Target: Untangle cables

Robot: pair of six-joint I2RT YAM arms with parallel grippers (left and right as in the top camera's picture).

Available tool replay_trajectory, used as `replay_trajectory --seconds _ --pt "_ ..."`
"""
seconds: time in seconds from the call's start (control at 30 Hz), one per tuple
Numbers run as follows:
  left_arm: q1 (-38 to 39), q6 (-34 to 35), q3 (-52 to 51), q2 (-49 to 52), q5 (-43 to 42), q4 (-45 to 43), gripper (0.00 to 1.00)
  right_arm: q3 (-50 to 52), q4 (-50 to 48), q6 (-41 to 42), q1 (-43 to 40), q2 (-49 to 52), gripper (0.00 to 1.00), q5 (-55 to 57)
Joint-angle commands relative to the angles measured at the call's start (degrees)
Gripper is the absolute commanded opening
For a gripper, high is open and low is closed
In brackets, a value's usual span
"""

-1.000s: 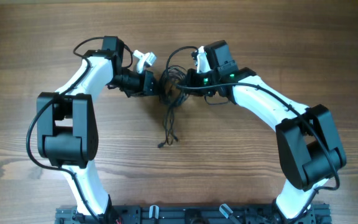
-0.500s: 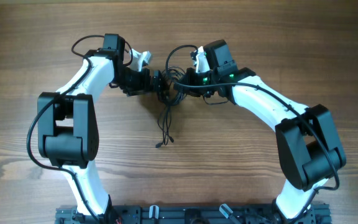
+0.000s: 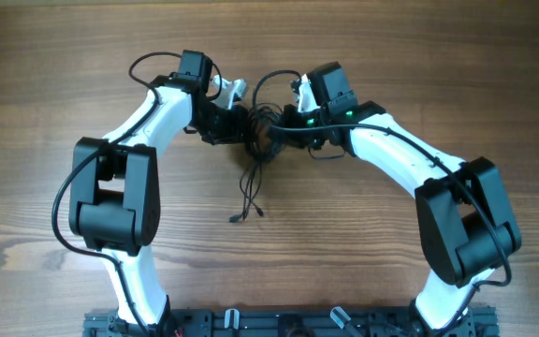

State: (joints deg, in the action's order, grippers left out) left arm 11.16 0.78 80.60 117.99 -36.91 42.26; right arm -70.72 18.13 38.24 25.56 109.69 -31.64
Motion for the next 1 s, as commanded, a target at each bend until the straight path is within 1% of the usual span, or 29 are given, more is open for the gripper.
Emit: replay_trajectory --seconds 0.0,0.03,0.07,0.1,0.13,0.17,0.2,0.23,0.27,0.3,0.33,0.37,0.43,0.5,0.53,0.6,0.7,0.73,0.8,0.9,0.97 --pt "-0.02 0.15 0.74 0.74 3.21 -0.24 0.11 -0.85 3.89 -2.51 0.2 0.98 0.08 8.0" --pt "-0.02 0.15 0.74 0.74 3.19 -0.26 0.17 -0.85 5.05 -2.54 0.2 0.98 0.09 9.44" --pt "-0.02 0.15 0.74 0.74 3.15 -0.28 0.42 -0.85 5.81 -3.08 0.2 0.98 0.09 10.03" --pt "-0.02 0.15 0.74 0.74 3.15 -0.26 0.6 -0.85 6.29 -3.91 0.2 0.98 0.12 10.01" --pt "-0.02 0.15 0.74 0.74 3.15 -0.28 0.7 -0.85 7.32 -3.78 0.2 0.98 0.13 9.99" --pt "-0.02 0.17 0.74 0.74 3.15 -0.55 0.75 -0.85 8.22 -3.76 0.2 0.98 0.13 9.99" --pt "-0.02 0.17 0.83 0.72 3.15 -0.79 0.8 -0.85 8.81 -3.76 0.2 1.01 0.14 9.99" --pt "-0.02 0.81 1.38 0.72 3.17 -0.7 0.82 -0.85 9.44 -3.76 0.2 1.01 0.14 9.97" --pt "-0.02 2.16 2.08 0.72 3.39 -0.7 0.84 -0.85 9.75 -3.76 0.26 1.01 0.17 9.97" --pt "-0.02 3.3 3.04 0.72 3.39 -0.72 0.82 -0.85 10.01 -3.76 0.31 1.01 0.19 9.88" --pt "0.0 4.15 3.91 0.72 3.58 -0.76 0.73 -0.85 10.03 -3.76 0.31 1.01 0.2 9.73" --pt "0.07 4.22 4.44 0.72 3.58 -1.16 0.58 -0.85 10.03 -3.74 0.31 1.01 0.2 9.73" --pt "0.46 4.2 4.5 0.74 3.61 -2.34 0.41 -0.85 10.03 -3.72 0.31 1.01 0.21 8.87" --pt "1.51 3.96 4.48 0.85 4.96 -2.43 0.4 -0.85 10.03 -3.74 0.28 1.01 0.21 7.1" --pt "2.43 3.72 4.48 0.85 7.41 -2.23 0.41 -0.85 10.03 -3.72 0.24 1.01 0.22 5.99" --pt "4.55 0.15 4.48 0.85 11.17 -1.49 0.44 -0.85 10.08 -3.48 0.24 1.01 0.25 4.7" --pt "7.8 -3.67 4.48 0.9 12.0 -1.38 0.49 -0.85 10.1 -3.1 0.24 1.01 0.26 4.85" --pt "8.7 -4.02 4.48 0.9 12.87 -1.4 0.49 -0.85 10.19 -3.17 0.22 1.01 0.27 5.68" --pt "10.32 -4.0 4.48 0.92 15.74 -1.31 0.49 -0.85 11.13 -3.28 0.15 1.01 0.3 7.8" --pt "11.32 -4.0 4.48 0.92 18.75 -0.9 0.49 -0.85 13.53 -4.39 -0.85 1.01 0.4 8.68" --pt "11.34 -4.02 4.48 0.92 20.55 -0.17 0.5 -0.85 15.85 -6.32 -2.21 1.01 0.48 8.68"
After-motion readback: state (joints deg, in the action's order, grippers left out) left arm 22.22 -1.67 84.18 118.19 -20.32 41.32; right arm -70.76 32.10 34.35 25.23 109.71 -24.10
